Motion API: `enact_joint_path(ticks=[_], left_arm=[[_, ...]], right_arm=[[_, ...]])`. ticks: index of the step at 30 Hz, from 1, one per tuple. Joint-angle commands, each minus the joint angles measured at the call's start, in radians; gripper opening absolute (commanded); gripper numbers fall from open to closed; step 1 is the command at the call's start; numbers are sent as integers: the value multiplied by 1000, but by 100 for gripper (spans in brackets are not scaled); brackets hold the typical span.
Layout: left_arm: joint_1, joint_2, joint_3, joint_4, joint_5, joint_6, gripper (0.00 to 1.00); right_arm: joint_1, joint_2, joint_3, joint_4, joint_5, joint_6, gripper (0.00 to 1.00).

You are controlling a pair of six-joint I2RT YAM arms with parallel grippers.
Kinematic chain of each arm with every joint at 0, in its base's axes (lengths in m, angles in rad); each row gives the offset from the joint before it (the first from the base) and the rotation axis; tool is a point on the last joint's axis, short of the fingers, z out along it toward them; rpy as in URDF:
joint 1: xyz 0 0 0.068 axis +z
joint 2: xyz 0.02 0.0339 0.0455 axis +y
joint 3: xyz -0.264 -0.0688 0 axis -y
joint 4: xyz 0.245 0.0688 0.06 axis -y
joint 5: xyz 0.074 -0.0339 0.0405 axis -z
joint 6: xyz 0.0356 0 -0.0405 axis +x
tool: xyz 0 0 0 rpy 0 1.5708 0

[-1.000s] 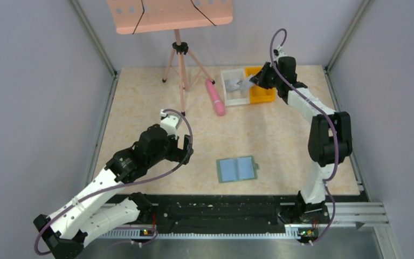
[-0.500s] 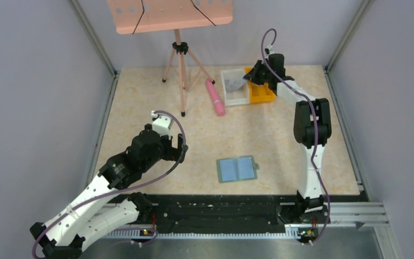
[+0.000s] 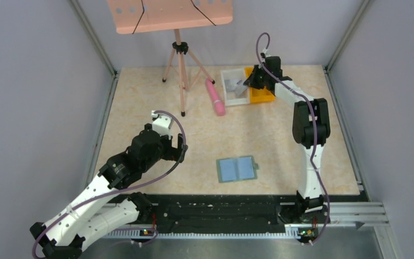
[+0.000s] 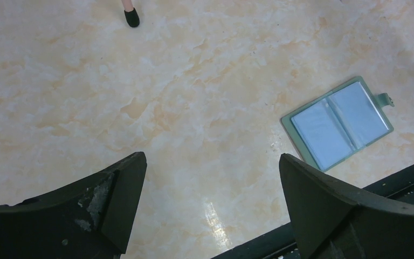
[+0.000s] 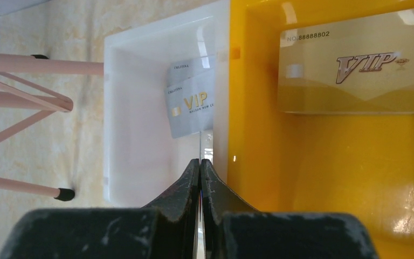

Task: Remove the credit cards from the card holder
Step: Place the credit card in the storage box.

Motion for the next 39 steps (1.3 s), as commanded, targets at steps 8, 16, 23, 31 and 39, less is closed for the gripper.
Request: enact_joint_path(ticks=[8,16,23,31,39], left_arm=[[0,6,-11,41,-24,5,99],[0,3,-9,45,-28,5,99],[0,-3,-8,46,-35,3,99],[1,-19,-11,44,-41,1,99],[1,-28,-15,48,-39,0,99]], right_arm=[[37,-15,51,-71,66,-39,0],[50,13,73,-59,101,-35,0],[50,36,111,-44,98,-17,0],[54,54,127,-56,94,-6,0],[57,57,126,-26,59,31,0]])
